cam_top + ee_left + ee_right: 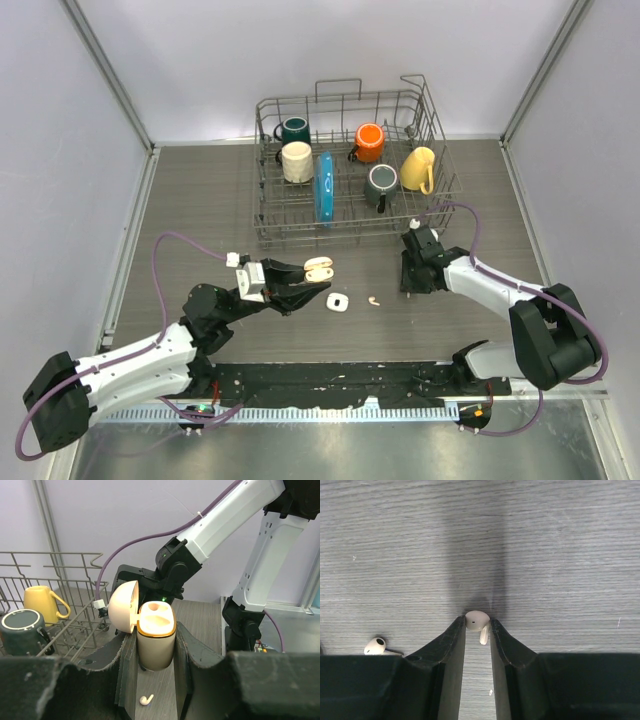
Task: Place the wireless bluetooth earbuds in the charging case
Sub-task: Adjust the earbud at the center of the board.
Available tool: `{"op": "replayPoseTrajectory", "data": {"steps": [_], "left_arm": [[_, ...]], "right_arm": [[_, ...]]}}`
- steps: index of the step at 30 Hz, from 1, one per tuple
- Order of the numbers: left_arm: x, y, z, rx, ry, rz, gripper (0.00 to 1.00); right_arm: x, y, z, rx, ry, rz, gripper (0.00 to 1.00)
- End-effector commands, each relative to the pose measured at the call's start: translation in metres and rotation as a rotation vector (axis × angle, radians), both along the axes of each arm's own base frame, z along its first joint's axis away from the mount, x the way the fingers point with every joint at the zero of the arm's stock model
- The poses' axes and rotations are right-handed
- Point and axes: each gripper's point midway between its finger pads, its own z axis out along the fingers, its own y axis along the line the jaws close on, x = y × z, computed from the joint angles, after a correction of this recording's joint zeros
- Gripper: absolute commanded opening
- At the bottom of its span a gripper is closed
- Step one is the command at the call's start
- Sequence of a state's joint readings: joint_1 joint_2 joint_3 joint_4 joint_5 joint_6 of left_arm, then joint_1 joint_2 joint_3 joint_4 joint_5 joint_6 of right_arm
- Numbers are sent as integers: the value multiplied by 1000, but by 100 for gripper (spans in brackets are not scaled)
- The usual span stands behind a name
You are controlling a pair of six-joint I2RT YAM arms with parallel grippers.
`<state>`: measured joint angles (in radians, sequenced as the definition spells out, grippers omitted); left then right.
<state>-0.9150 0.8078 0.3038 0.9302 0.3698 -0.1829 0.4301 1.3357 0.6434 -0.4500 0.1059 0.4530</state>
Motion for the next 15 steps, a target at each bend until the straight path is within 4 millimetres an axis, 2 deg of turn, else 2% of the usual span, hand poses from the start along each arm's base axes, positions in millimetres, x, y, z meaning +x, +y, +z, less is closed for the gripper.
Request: {"op": "replayPoseTrajectory", "data": {"steps": [1,5,8,10,15], "left_arm": [[-2,3,11,-38,-23,6,0],[-1,3,11,-38,-21,7,0],[-1,4,12,-41,-23,12,0],[-1,4,12,-39,-22,12,0],[-1,4,11,-35,-22,13,0]], "right_arm": [[4,0,1,-2,4,-77,28],[0,0,-6,32,19,-201,20],[-2,-4,-11,34,17,-277,20],[-3,-3,-12,38,9,-281,29],[-2,-7,-4,23,-18,-266,41]]}}
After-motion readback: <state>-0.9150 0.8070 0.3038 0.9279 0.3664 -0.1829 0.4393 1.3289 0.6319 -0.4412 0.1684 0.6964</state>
